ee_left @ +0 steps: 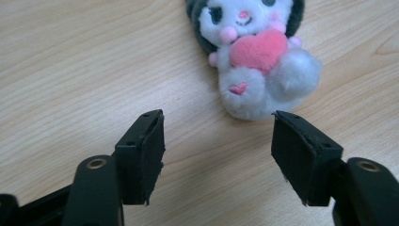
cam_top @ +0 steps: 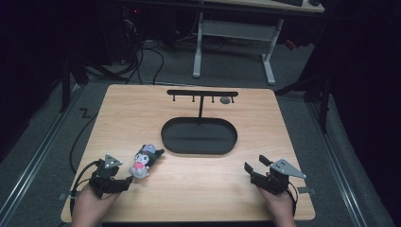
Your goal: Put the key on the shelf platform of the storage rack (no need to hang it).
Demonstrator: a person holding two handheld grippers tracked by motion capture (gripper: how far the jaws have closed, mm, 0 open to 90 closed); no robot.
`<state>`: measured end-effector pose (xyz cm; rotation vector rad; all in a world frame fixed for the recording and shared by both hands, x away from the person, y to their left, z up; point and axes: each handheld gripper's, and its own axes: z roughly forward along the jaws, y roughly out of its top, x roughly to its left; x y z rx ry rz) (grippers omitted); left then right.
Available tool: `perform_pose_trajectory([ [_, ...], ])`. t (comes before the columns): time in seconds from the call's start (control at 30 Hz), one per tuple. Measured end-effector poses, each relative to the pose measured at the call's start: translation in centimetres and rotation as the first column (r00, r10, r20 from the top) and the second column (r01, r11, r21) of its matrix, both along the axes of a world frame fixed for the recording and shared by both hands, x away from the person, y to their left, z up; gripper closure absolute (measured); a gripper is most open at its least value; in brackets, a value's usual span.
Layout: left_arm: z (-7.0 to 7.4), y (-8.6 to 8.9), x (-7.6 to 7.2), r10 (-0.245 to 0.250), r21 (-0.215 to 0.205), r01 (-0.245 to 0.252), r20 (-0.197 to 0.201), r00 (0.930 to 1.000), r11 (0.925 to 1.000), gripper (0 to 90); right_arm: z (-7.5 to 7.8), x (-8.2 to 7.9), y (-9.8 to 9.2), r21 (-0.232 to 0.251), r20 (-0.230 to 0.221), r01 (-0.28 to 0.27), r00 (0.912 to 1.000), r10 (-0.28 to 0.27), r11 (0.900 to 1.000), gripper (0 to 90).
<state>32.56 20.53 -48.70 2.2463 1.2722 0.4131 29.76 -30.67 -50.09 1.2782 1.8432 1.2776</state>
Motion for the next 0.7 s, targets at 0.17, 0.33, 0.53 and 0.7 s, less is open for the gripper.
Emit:
perform_pose_trajectory([
  [0.17, 0.0, -0.6, 0.3, 0.001, -0.001, -0.001, -0.052, 0.9987, 1.0000, 31.1, 1.4, -0.3, -0.4, -0.041, 0.040, 0.014, 0.9991, -0.012, 0.999, 28.5],
  [0.33, 0.0, -1.0, 0.4, -0.009, 0.002, 0.009, -0.066, 0.9978, 1.0000, 29.2, 2.5, -0.4, -0.4, -0.053, 0.059, 0.004, 0.9982, -0.001, 0.999, 28.5],
  [0.53, 0.1, -1.3, 0.4, -0.033, -0.006, 0.033, -0.074, 0.9967, 0.9994, 28.1, 3.2, 0.1, -1.1, -0.118, 0.019, -0.016, 0.9997, 0.018, 0.993, 28.7],
  [0.7, 0.1, -1.5, 0.4, -0.047, -0.001, 0.047, -0.087, 0.9951, 0.9989, 26.2, 2.1, -0.3, -1.5, -0.119, -0.011, -0.026, 0.9996, 0.025, 0.993, 28.7],
])
